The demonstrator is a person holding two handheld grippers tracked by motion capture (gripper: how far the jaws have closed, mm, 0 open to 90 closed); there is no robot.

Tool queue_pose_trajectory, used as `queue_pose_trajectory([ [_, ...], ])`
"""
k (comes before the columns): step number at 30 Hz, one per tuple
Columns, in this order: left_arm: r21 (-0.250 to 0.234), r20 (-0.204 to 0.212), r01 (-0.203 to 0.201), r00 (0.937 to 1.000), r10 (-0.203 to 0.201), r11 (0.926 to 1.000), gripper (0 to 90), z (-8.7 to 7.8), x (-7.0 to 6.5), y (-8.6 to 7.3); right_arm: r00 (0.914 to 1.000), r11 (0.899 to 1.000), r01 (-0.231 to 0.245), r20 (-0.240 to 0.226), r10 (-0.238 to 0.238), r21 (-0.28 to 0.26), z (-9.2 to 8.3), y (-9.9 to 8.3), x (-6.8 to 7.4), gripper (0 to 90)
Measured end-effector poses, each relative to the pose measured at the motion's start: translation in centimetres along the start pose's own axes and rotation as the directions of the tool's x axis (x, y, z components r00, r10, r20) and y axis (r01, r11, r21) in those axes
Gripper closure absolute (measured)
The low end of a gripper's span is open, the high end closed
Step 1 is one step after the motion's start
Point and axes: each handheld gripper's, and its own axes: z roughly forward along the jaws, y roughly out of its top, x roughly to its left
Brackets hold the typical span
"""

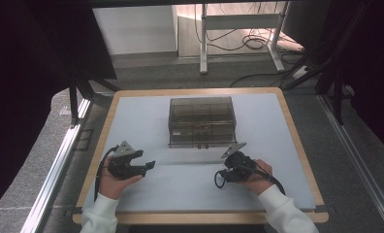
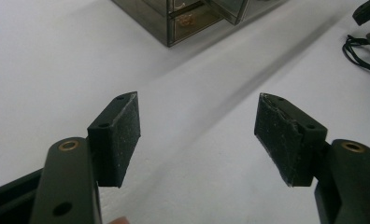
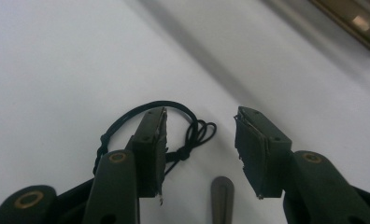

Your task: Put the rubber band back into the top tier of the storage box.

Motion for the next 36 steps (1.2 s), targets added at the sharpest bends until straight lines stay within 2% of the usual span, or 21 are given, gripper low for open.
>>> queue_pose_trajectory([
  [3,-0.004,-0.001,0.002,1.0,-0.002,1.0,31.9,-0.2,0.1,0.0,1.0,1.0,0.002,0.001,-0.002,0.015,0.2,0.0,0.2,58.9],
  [5,-0.008,-0.001,0.002,1.0,-0.002,1.0,31.9,-0.2,0.1,0.0,0.9999,0.999,0.002,0.012,-0.003,0.044,0.4,0.0,0.4,61.2],
  [12,0.001,0.002,-0.006,1.0,0.006,1.0,31.7,0.1,-0.1,0.1,0.9974,0.996,-0.067,-0.02,0.069,0.064,0.4,-0.1,-0.1,80.3],
  [16,0.0,0.001,-0.006,1.0,0.006,1.0,31.7,0.1,-0.1,0.1,0.9967,0.995,-0.074,-0.027,0.076,0.072,0.4,-0.1,-0.5,86.9],
  [23,-0.003,-0.001,-0.003,1.0,0.003,1.0,31.7,0.0,0.0,0.1,0.9983,0.996,-0.055,-0.017,0.056,0.064,0.3,0.1,-0.4,87.7],
  [30,-0.003,-0.003,0.001,1.0,-0.001,1.0,31.7,0.0,0.1,0.1,0.999,0.999,-0.045,-0.002,0.045,0.002,-0.8,0.5,-0.6,87.8],
  [36,-0.002,0.002,0.003,1.0,-0.003,1.0,31.7,0.0,0.2,0.0,0.9991,0.998,-0.041,-0.009,0.041,-0.042,-1.9,0.9,-0.5,87.7],
])
